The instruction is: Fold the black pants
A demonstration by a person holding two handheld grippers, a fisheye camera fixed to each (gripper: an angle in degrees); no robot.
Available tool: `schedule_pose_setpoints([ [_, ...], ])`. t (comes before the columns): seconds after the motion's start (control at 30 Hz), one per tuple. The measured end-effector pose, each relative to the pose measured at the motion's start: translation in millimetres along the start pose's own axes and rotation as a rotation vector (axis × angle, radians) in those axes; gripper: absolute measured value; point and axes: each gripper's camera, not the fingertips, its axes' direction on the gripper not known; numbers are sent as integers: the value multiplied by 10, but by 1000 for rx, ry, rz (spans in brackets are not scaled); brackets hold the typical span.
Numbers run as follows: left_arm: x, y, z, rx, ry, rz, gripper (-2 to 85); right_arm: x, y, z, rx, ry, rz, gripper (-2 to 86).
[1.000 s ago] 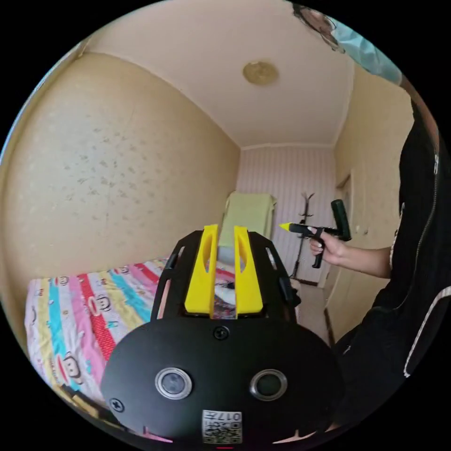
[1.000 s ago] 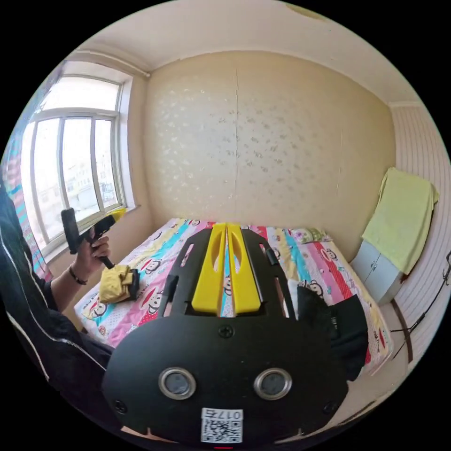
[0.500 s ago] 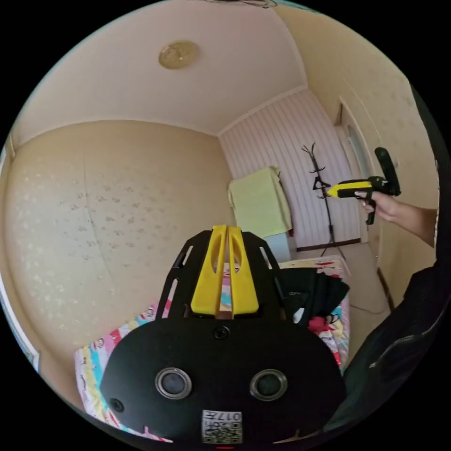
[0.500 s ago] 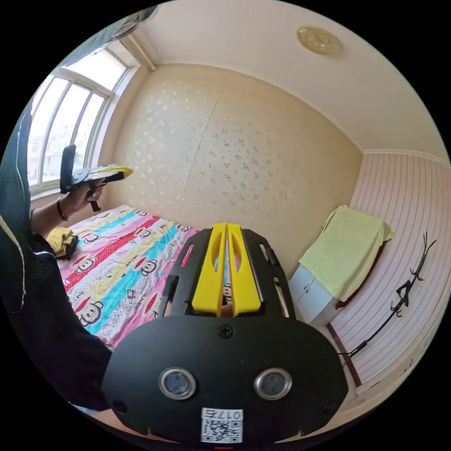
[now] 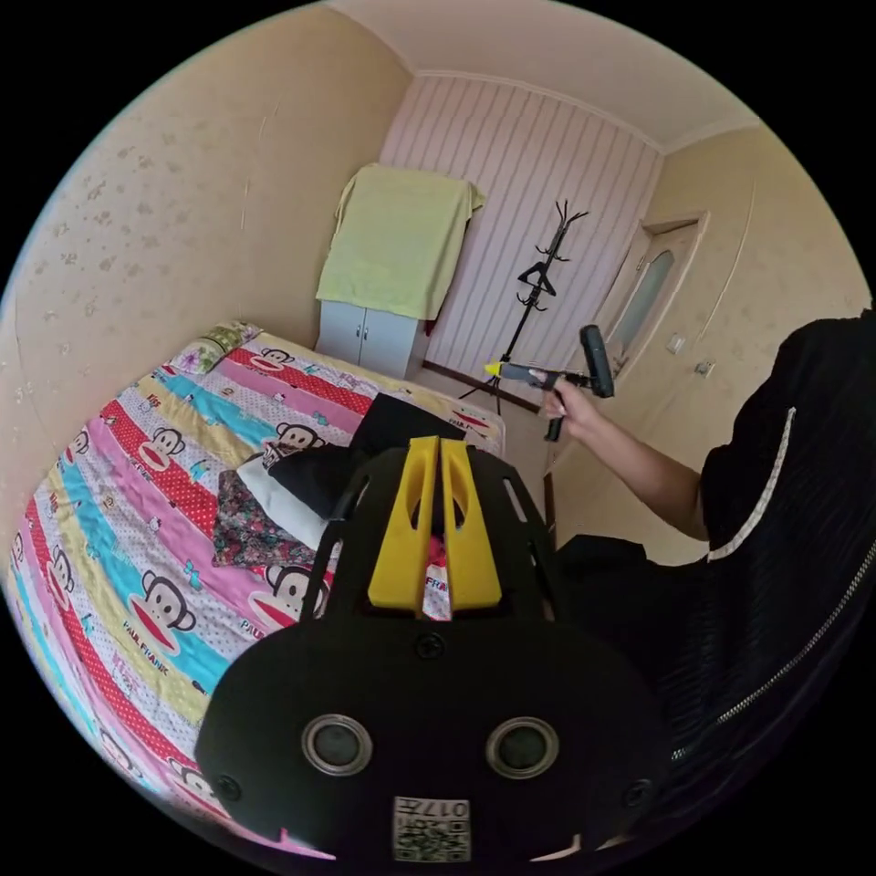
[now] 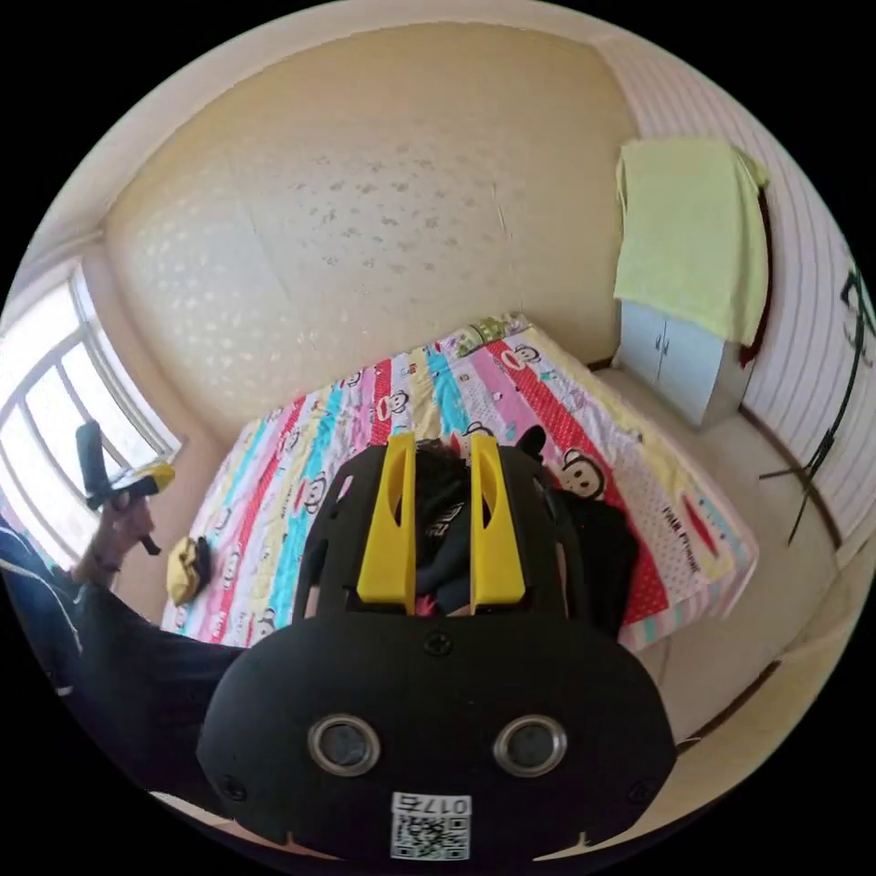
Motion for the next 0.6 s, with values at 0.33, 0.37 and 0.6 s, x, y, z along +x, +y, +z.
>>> schedule_pose_setpoints([
  [0.33,-872,868,1692,-68,175,138,113,-482,-364,999,-274,126,-64,74],
  [0.37,-1052,932,1922,-110,212,94,114,-552,-442,1002,-278,159,-73,63],
  [0.6,-2316,1271,2961,-268,370,-273,129,-957,-878,1008,-261,39,-121,22],
])
